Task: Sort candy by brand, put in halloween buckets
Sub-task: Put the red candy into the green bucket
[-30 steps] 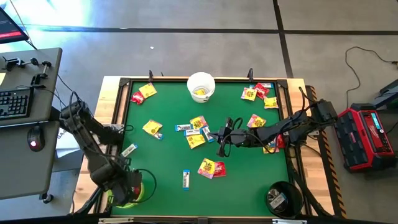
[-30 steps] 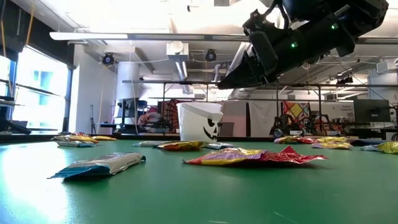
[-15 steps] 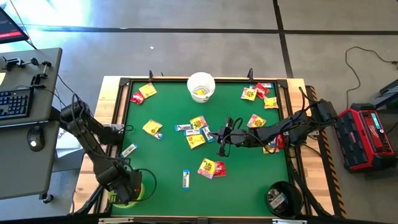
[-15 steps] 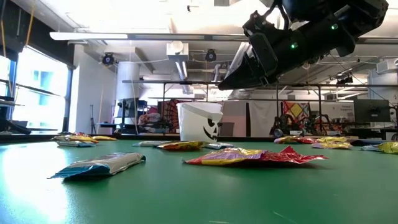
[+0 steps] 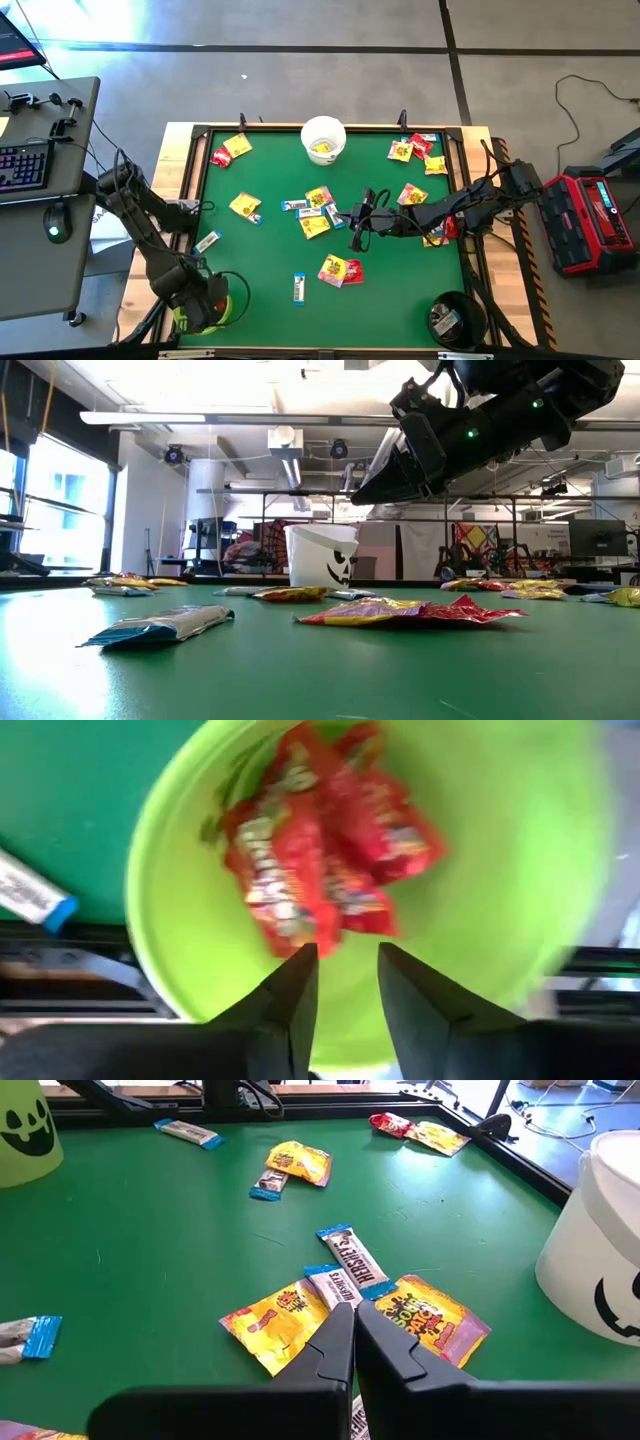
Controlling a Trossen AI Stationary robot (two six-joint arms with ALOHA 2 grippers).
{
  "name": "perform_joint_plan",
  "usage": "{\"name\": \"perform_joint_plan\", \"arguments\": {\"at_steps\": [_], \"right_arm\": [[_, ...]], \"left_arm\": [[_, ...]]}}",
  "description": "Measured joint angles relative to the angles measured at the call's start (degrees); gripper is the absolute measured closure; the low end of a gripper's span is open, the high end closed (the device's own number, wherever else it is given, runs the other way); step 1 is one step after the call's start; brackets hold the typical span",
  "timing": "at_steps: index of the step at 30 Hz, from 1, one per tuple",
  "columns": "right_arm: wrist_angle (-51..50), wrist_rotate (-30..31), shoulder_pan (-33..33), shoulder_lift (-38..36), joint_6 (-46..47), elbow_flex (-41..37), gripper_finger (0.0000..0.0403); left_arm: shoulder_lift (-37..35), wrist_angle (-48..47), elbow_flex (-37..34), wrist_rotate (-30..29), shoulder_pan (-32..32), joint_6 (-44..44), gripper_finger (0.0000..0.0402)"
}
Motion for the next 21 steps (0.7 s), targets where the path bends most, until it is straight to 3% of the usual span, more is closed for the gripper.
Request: {"name": "perform_joint_plan", "arguments": {"at_steps": [8, 21], "right_arm": [[-3.99, 0.35, 0.00, -0.75, -1.36, 0.00, 0.0403], [-29.32, 8.23, -0.07, -12.89, 3.52, 0.00, 0.0403]], "left_arm": [[-0.04, -0.16, 9.33, -10.10, 3.97, 4.62, 0.0396], [-0.02, 8.34, 7.21, -12.24, 19.36, 33.20, 0.0401]]}}
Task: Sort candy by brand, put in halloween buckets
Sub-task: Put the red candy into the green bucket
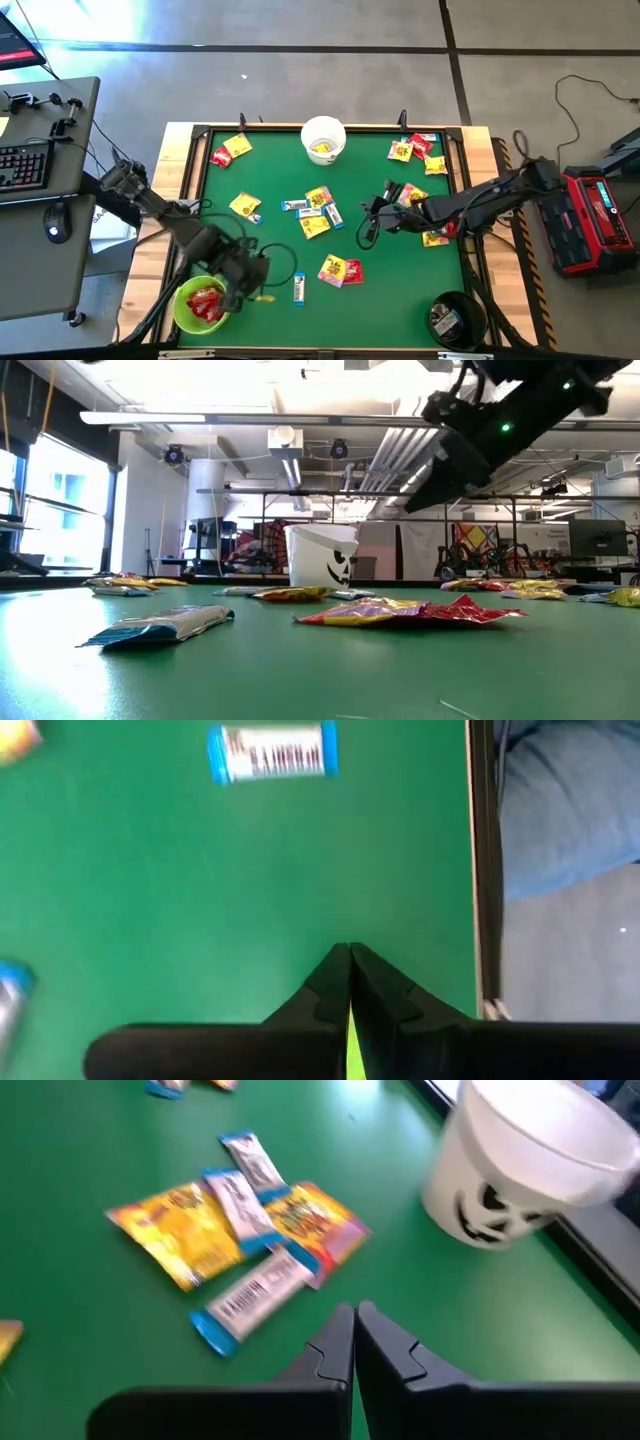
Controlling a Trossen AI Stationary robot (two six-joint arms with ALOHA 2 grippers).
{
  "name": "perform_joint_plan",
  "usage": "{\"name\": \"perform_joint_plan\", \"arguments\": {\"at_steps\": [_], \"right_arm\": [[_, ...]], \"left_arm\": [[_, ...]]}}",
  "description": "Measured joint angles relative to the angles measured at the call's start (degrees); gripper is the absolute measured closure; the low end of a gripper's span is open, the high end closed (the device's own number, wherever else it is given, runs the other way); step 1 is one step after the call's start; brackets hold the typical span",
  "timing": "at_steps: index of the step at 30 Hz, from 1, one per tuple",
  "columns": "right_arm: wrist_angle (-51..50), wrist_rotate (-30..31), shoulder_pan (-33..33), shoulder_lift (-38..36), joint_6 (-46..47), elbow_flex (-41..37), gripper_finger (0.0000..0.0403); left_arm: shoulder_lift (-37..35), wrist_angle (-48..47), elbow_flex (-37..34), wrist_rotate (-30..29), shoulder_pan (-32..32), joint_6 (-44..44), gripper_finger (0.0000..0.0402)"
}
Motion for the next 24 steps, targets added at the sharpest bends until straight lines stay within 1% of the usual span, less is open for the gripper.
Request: {"name": "perform_joint_plan", "arguments": {"at_steps": [3, 6, 11, 14, 18, 21, 24], "right_arm": [[-7.29, 1.34, -0.04, -3.60, 3.14, -0.15, 0.0403], [-15.81, 2.01, -0.04, -6.68, 7.47, -0.20, 0.0403], [-28.69, 2.02, 0.54, -10.26, 15.86, -0.22, 0.0403], [-33.55, 1.49, 1.91, -11.36, 20.78, -0.24, 0.0403], [-40.28, -1.89, 3.59, -12.64, 28.34, -0.22, 0.0403], [-49.83, -4.95, 3.75, -12.94, 36.07, 0.59, 0.0399], [-60.32, -8.29, 2.89, -12.81, 41.66, 1.83, 0.0381]], "left_arm": [[0.00, 3.32, -0.63, 0.01, 3.98, 6.60, 0.0401], [0.18, 6.95, -1.46, 0.02, 7.82, 11.12, 0.0401], [0.52, 11.90, -3.60, 0.00, 13.19, 15.85, 0.0401], [1.33, 14.81, -4.35, -0.11, 15.73, 18.27, 0.0401], [4.12, 20.60, -4.43, -0.14, 18.60, 23.61, 0.0401], [7.60, 26.16, -4.37, 0.58, 20.50, 29.21, 0.0401], [11.54, 31.71, -4.43, 4.06, 22.57, 32.91, 0.0401]]}}
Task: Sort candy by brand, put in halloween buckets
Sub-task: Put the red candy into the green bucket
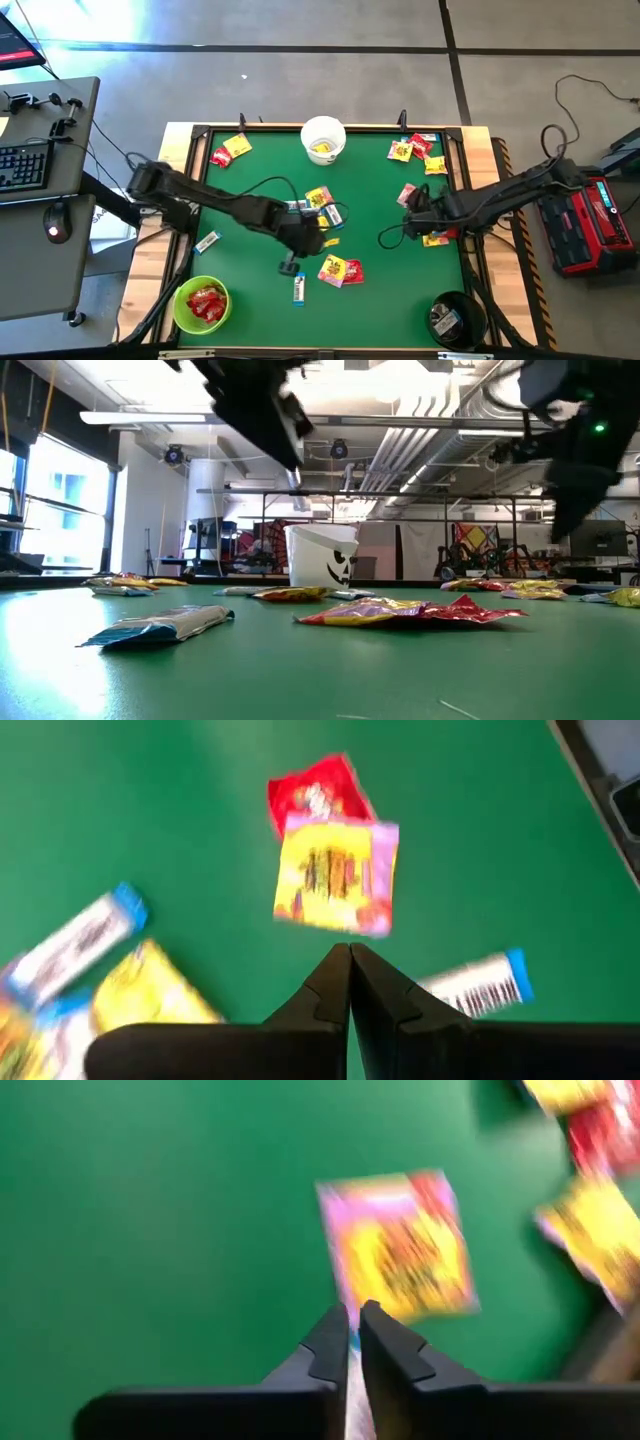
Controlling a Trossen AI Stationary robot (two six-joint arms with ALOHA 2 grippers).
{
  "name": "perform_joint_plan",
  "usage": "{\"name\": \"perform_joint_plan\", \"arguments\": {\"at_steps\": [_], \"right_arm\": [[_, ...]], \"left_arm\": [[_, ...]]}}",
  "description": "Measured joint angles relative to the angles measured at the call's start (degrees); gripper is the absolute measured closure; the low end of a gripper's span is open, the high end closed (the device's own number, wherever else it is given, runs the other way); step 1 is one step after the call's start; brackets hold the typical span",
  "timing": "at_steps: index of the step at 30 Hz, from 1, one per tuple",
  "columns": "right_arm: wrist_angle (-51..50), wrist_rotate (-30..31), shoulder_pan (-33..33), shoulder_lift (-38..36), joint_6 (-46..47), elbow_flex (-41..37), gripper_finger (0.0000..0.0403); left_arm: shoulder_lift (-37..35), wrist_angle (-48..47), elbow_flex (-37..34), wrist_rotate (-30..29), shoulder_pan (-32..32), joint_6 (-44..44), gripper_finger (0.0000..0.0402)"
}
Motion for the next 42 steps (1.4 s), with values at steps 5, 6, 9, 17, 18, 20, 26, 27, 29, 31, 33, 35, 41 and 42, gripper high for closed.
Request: {"name": "perform_joint_plan", "arguments": {"at_steps": [5, 6, 9, 17, 18, 20, 26, 27, 29, 31, 33, 35, 41, 42], "right_arm": [[-10.87, -6.87, -5.23, 0.07, -2.74, 2.51, 0.0327], [-11.55, -8.14, -6.66, 0.07, -5.27, 2.75, 0.0316], [-12.18, -12.78, -12.09, 0.23, -14.21, 3.15, 0.0291], [-12.41, -21.33, -29.21, 4.80, -37.91, 3.13, 0.0281], [-12.58, -22.24, -30.69, 5.96, -40.64, 3.13, 0.0281], [-12.86, -23.96, -32.89, 8.36, -43.90, 3.13, 0.0281], [-12.66, -26.98, -35.88, 15.65, -45.69, 3.13, 0.0281], [-12.60, -26.97, -35.90, 16.86, -45.83, 3.13, 0.0281], [-12.60, -26.97, -35.85, 18.85, -45.88, 3.13, 0.0281], [-12.57, -26.95, -35.85, 20.66, -45.88, 3.13, 0.0281], [-12.57, -26.46, -35.85, 22.00, -45.81, 3.13, 0.0281], [-12.56, -26.07, -35.85, 23.13, -45.72, 3.13, 0.0281], [-11.84, -26.56, -35.85, 25.47, -46.19, 3.11, 0.0281], [-11.73, -26.87, -35.85, 25.80, -46.31, 3.11, 0.0281]], "left_arm": [[5.45, 7.60, 0.02, 5.23, 2.88, 3.39, 0.0401], [6.13, 8.82, 0.00, 6.06, 3.31, 3.88, 0.0401], [7.35, 11.42, 0.00, 6.75, 4.14, 4.98, 0.0401], [6.57, 21.61, -4.77, 9.86, 4.78, 5.04, 0.0401], [6.52, 24.02, -6.26, 11.09, 4.93, 4.57, 0.0401], [6.48, 26.16, -8.65, 12.44, 5.18, 2.93, 0.0401], [5.87, 27.47, -11.83, 12.46, 5.09, 1.50, 0.0401], [5.74, 27.09, -11.93, 12.49, 5.09, 1.74, 0.0401], [5.66, 27.11, -11.91, 12.48, 5.02, 2.66, 0.0401], [5.57, 26.89, -11.93, 12.46, 5.02, 3.42, 0.0401], [5.44, 26.97, -11.93, 12.46, 5.02, 4.54, 0.0401], [5.38, 26.96, -11.93, 12.46, 5.02, 5.16, 0.0401], [5.38, 26.42, -11.93, 12.58, 5.02, 6.92, 0.0401], [5.38, 26.41, -11.93, 12.60, 5.02, 7.23, 0.0401]]}}
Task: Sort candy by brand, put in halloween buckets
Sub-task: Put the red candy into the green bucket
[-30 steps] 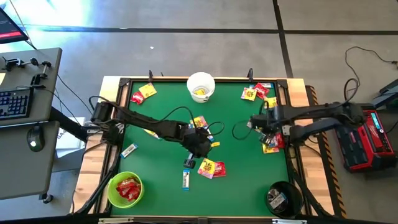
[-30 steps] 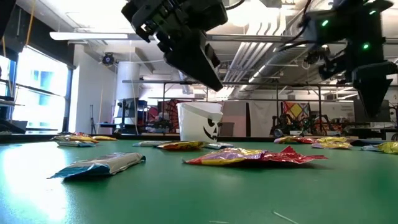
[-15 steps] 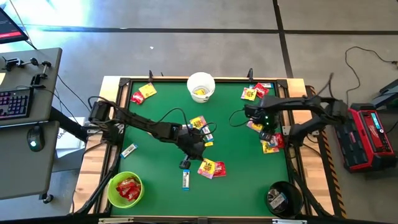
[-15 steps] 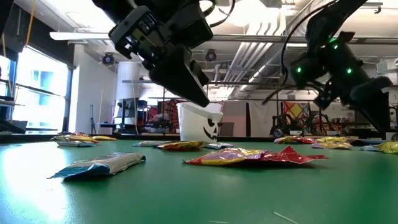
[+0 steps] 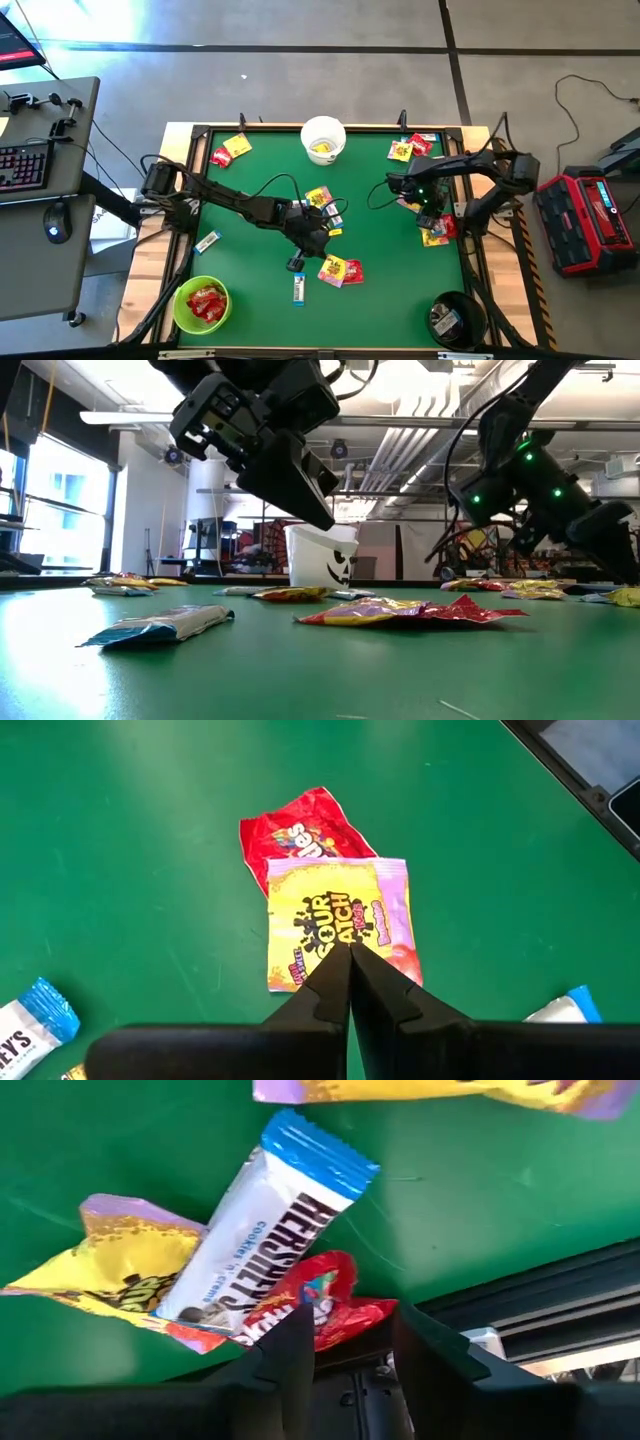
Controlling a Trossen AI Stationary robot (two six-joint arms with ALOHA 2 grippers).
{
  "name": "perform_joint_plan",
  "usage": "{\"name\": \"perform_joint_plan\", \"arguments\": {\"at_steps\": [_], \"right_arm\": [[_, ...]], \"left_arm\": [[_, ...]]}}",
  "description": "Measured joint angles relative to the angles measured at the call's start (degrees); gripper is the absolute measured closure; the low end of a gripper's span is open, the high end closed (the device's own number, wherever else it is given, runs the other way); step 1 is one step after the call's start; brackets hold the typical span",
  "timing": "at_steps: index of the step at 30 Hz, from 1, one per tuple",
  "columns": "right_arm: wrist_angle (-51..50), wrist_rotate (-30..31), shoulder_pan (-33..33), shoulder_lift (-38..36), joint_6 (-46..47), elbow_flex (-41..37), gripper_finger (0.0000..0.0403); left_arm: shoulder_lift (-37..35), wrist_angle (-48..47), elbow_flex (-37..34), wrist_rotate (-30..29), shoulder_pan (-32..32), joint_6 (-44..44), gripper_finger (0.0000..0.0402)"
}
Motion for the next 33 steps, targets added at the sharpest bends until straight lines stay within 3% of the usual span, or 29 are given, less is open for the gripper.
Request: {"name": "perform_joint_plan", "arguments": {"at_steps": [9, 16, 20, 25, 33], "right_arm": [[1.59, -1.64, -0.45, 3.73, -0.88, 0.00, 0.0252], [2.60, -3.07, -3.85, 6.49, -1.72, 0.00, 0.0251], [3.11, -4.24, -5.22, 6.97, -2.31, -0.02, 0.0290], [3.01, -4.41, -5.68, 6.96, -2.36, 0.06, 0.0390], [-2.23, 0.41, -2.17, 2.78, -1.21, 3.55, 0.0399]], "left_arm": [[0.00, -0.17, 0.00, 0.14, 0.00, 0.74, 0.0401], [0.00, -1.11, 0.00, 0.17, 0.00, 1.20, 0.0401], [0.00, -1.29, 0.00, 0.20, 0.00, 1.15, 0.0401], [0.00, -1.27, 0.02, 0.19, -0.02, 1.13, 0.0401], [0.00, -1.25, 0.02, -0.10, 0.00, 0.60, 0.0401]]}}
